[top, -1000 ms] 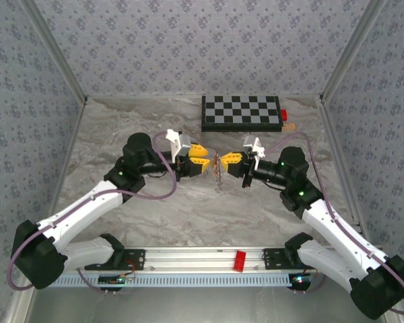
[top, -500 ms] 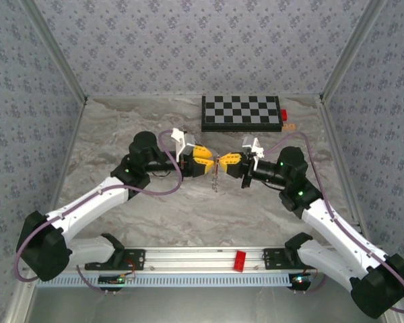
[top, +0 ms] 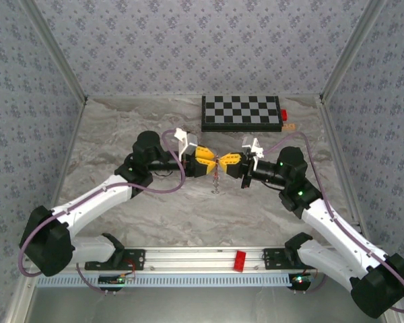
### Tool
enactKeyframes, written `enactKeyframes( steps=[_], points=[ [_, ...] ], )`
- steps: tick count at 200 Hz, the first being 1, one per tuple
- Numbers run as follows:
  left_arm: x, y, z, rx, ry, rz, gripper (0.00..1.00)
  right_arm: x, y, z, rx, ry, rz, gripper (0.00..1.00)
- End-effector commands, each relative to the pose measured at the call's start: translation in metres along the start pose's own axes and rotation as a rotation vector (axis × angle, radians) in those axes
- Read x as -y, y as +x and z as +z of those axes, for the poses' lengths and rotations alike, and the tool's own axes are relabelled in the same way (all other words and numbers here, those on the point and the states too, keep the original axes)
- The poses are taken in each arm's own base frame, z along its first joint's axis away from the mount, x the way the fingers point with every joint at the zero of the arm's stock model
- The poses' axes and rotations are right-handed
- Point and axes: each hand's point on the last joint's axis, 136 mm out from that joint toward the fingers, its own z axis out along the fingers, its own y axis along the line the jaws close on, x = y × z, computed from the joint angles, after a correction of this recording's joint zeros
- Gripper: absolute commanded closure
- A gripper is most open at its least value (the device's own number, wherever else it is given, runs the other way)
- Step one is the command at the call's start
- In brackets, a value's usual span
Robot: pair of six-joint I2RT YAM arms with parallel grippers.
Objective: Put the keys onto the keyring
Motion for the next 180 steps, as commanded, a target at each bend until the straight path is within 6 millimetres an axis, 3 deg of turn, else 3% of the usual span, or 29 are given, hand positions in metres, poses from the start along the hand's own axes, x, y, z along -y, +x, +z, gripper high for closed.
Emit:
enactKeyframes(
  steps=[1, 105, 137, 180],
  points=[
    [0.012, -0.014, 0.003, 0.027, 0.059, 0.034, 0.67, -0.006, -0.008, -0.001, 0.028, -0.02, -0.029, 1.0],
    [0.021, -0.019, 0.005, 0.033, 0.096, 0.042, 0.8, -0.006, -0.004, -0.001, 0.021, -0.021, -0.023, 1.0],
    [0.022, -0.019, 0.006, 0.032, 0.099, 0.045, 1.0, -0.006, -0.002, -0.001, 0.017, -0.021, -0.023, 1.0],
    [0.022, -0.019, 0.006, 0.03, 0.1, 0.05, 1.0, -0.004, 0.003, -0.002, 0.005, -0.002, -0.025, 1.0]
  ],
)
